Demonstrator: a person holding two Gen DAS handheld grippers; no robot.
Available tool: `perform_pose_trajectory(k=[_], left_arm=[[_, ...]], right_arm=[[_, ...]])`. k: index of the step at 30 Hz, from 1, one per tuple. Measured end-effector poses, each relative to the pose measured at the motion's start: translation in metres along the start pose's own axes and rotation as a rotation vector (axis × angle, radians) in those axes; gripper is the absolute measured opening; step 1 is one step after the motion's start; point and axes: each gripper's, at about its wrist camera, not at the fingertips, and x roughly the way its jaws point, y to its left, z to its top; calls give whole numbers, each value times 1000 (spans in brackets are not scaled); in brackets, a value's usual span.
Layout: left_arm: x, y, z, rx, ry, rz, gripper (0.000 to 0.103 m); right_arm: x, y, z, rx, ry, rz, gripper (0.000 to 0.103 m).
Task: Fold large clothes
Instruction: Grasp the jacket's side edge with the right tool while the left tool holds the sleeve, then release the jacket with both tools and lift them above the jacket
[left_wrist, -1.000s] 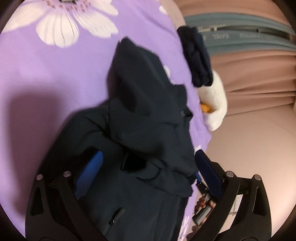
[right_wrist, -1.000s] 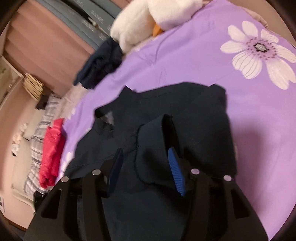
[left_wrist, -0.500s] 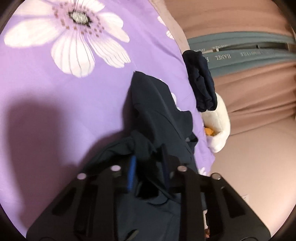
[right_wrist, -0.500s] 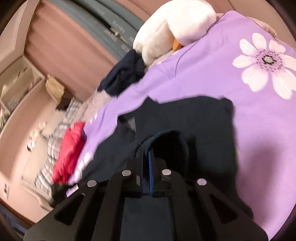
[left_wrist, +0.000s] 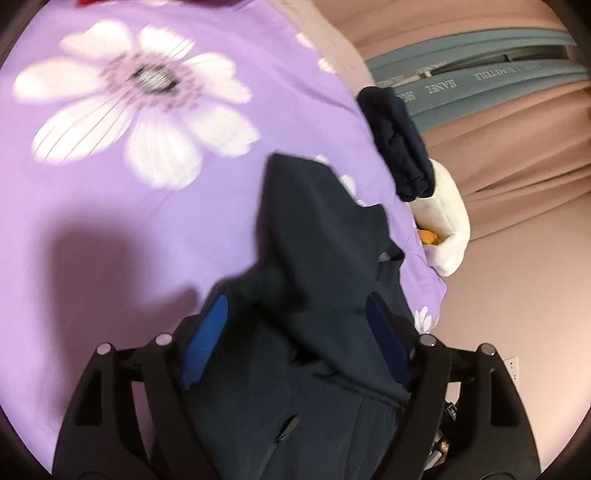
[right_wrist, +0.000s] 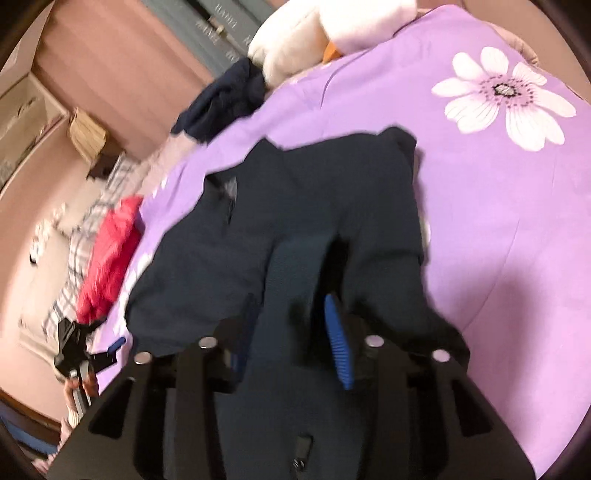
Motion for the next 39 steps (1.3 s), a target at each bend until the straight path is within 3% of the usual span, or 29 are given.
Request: perform_pose_trajectory(k=[4,6,7,8,10,11,13,15,18,20,23,27,32,35,38,39], left_arm=[[31,-37,15,97,58,-31,74],[58,-46,19,118,125,-7,55],[71,-48,21,137,147,28,50],[85,-50,23,170,147,97,36],[103,-42,30,177,131,192,25],[107,-35,34,157,125,207,20],[113,-24,43,146,100,257,10],[120,-18,51,151,82,305,6],[123,-16,64,159,60,342,5],[114,-14,74,143,35,376,8],[84,-15,80,207,-22,447,41],[41,-20,74,288,-38,404,43],[26,-52,28,438,8,304,44],[39,-80,-8,543,22,272,52],[59,-93,-39,662,20,307,65],[69,-89,-45,677,40,340,65]], right_arm=[[17,-3,10,49,4,-42,41],[30,-6,16,91,9,-24,41],[39,-7,18,107,28,-7,41],[45,-5,19,107,45,-2,36],[56,8,19,36,83,-29,11],[57,12,18,7,88,-32,6],[51,22,15,-51,90,-1,5],[46,28,13,-123,89,-44,4],[51,21,12,-158,94,-143,4],[56,9,12,-140,112,-193,12],[40,0,12,-74,63,-217,23],[1,7,14,-96,-64,-251,25],[1,47,8,-192,-67,-164,25],[22,77,-3,-292,-31,-162,25],[47,92,-16,-371,13,-207,25],[58,93,-21,-403,34,-244,25]])
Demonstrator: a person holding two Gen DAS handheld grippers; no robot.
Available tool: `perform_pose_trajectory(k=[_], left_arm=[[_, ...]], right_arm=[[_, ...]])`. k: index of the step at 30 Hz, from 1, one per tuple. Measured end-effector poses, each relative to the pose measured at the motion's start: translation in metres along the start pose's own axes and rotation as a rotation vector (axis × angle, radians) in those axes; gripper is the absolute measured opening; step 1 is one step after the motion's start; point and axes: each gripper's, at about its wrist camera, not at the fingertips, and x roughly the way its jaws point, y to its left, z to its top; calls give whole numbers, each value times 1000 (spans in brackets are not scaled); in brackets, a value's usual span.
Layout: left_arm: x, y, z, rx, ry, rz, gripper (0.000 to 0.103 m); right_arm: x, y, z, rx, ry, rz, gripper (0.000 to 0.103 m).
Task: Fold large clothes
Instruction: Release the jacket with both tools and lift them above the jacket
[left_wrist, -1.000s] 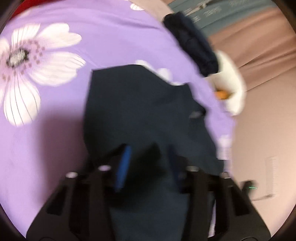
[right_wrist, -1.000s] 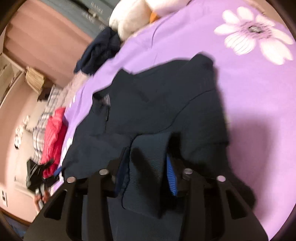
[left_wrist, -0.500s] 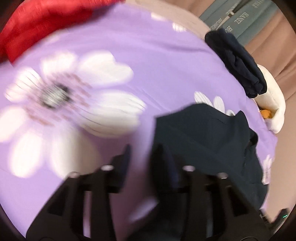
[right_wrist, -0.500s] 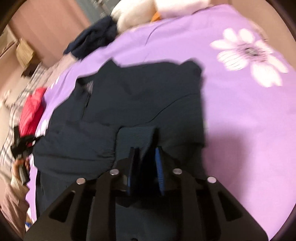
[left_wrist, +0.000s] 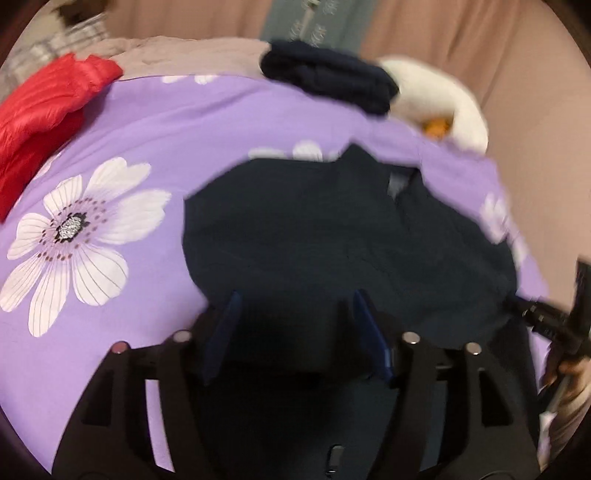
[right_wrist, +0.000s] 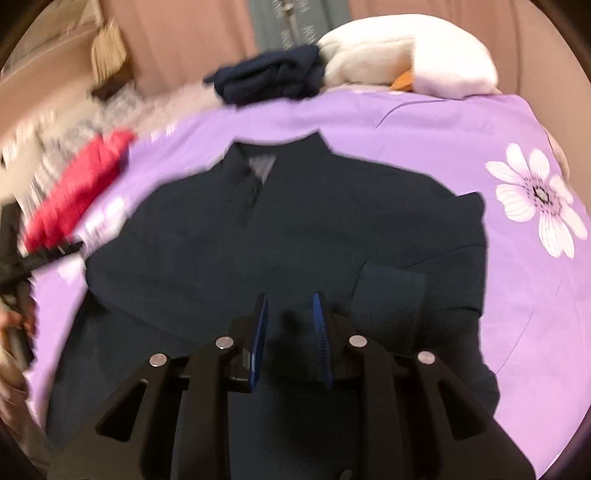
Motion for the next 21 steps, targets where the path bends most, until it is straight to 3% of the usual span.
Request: perform_pose_trajectory(k=[3,5,8,9,12,16,19,21], left_arm=[[35,4,-26,-10,119,14,65],[28,2,-30,18,91,18,65],[10,7,-23,-25,84,-29,64],[1,7,-19,-31,65,-39,67],[-13,-4,-4,-17,0,-48,78],[-1,-31,14,-5,-17,-80,78],[29,-54,18,42,33,-32,78],[60,-62,14,83,127,55,78]], right_arm=[[29,1,-18,-55,88,-62,25],[30,0,-27,-81,73,-61,26],[19,-2,-24,-80,86,-34,26],[13,-6,-20,-56,82,-12,26],[-9,-22,-4,32,-2,37,32],[0,-19,22,55,-53,38,33],[24,1,32,31,-45,53,33],[52,13,34,-8,20,21,33]])
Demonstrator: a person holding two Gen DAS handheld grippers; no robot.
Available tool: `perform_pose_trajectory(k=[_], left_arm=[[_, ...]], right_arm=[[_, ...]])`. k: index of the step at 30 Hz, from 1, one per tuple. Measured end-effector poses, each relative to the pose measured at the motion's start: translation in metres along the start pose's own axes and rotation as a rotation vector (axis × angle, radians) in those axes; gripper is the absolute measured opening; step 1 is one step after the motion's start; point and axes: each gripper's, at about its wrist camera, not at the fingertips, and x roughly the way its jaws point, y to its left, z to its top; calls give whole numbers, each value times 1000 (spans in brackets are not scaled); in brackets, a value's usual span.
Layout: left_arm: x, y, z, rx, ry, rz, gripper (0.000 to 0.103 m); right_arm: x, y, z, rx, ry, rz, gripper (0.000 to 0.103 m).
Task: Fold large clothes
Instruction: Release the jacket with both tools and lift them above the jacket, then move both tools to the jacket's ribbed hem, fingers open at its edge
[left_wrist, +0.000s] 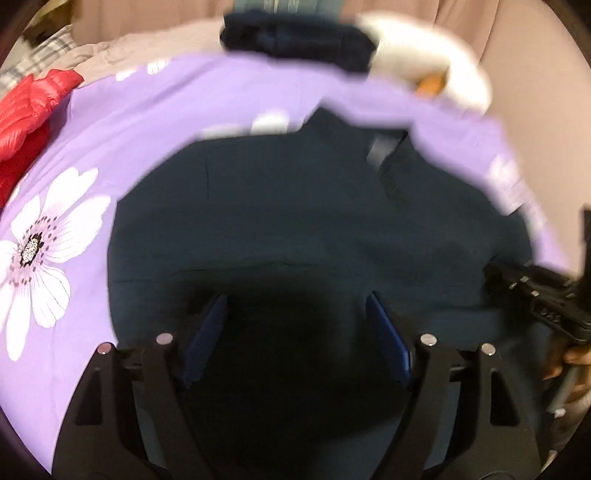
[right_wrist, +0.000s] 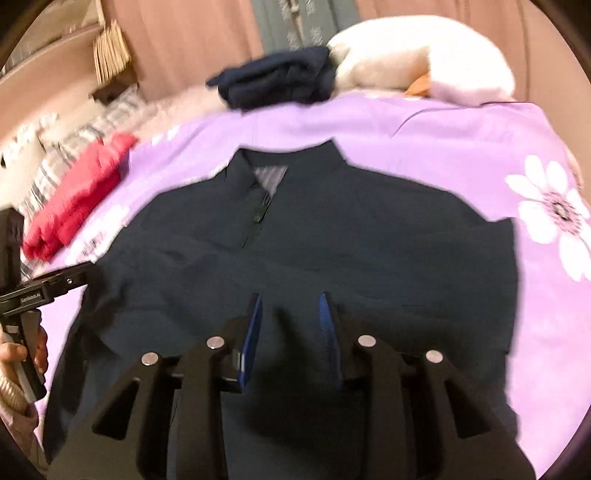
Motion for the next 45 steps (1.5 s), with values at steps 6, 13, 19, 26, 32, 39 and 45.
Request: perform_pose_trajectory(k=[6,13,19,26,32,39,45], left_arm=[[-2,4,-5,-3,29,-13,80],[-82,24,-63,-47,-76,-136,87],[-64,6,-127,17,47,-94,87],[-111,-1,-207,109,20,-52,88],[-161,32,-255,30,61,-86,88],[-199,121,-271,-416,-35,-217,97],[-189,140,-280,-554,-19,-314,97]], right_arm=[[33,-5,4,18,94,-58,34],[-52,-7,-31,30,0,17,42],[-66,13,-114,-51,108,-56,42],[-113,21,-190,-140,109,-128,53],[-166,3,-249,-114,156,-121,59],[-229,-47,-273,138,88,-56,60],[-239,-88,-286,383,48,-32,60]])
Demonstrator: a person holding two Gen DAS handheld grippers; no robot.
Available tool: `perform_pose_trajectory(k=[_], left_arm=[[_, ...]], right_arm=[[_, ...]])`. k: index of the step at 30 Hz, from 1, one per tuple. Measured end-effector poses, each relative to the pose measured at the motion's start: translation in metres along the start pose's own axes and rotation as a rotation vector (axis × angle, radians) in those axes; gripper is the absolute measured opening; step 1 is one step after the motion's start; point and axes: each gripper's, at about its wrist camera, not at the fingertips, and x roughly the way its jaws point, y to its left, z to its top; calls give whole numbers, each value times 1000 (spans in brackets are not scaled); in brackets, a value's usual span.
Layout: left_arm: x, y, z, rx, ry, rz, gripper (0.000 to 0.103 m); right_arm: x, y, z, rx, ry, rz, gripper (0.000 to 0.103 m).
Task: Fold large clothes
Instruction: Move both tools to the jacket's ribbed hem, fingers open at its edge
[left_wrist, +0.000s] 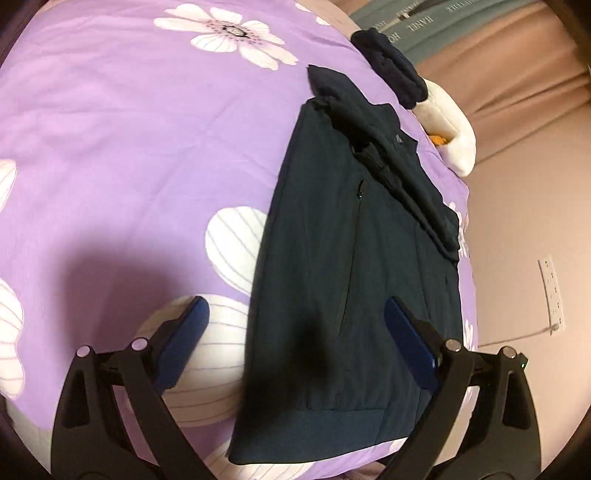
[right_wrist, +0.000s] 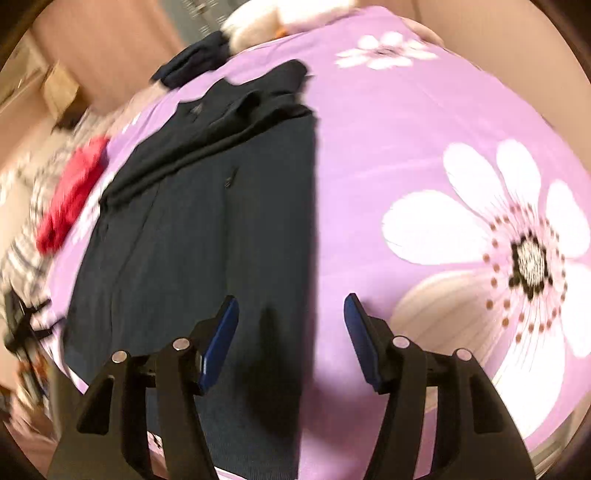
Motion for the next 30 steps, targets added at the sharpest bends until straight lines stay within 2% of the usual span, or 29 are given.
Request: perform_pose_trajectory(k=[2,5,7,11,13,14,16,17,19,22,30], left_arm=[[0,-8,-1,22,-17,27,97],[2,-34,-1,119,-50,74,97],[6,-56,-5,192,-55,91,97],[34,-102,-24,386,-43,186,97],[50,-114,-34,439,-29,214,97],[59,-118,-41,464,-21,252,97],[75,-122,-53,491,17,328,97],[81,-121,-57,492,38,346,97],[83,-120,-71,529,46,388,97],[81,-123,-85,585,47,426,97],[73,-123,-94,573,50,420,97]], right_arm=[[-3,-1,-4,7,-4,-5,60],[-6,13,-7,-39,-25,-1,60],[-1,30,-3,-86,-28,31,60],[21,85,-8,-225,-16,113,60],[36,115,-15,-304,-16,100,60],[46,126,-14,-336,-11,82,60],[60,146,-23,-411,0,14,60],[68,154,-30,-450,17,-35,60],[71,159,-44,-494,26,-74,60],[61,156,-64,-523,25,-80,61],[44,146,-79,-504,43,-66,62]])
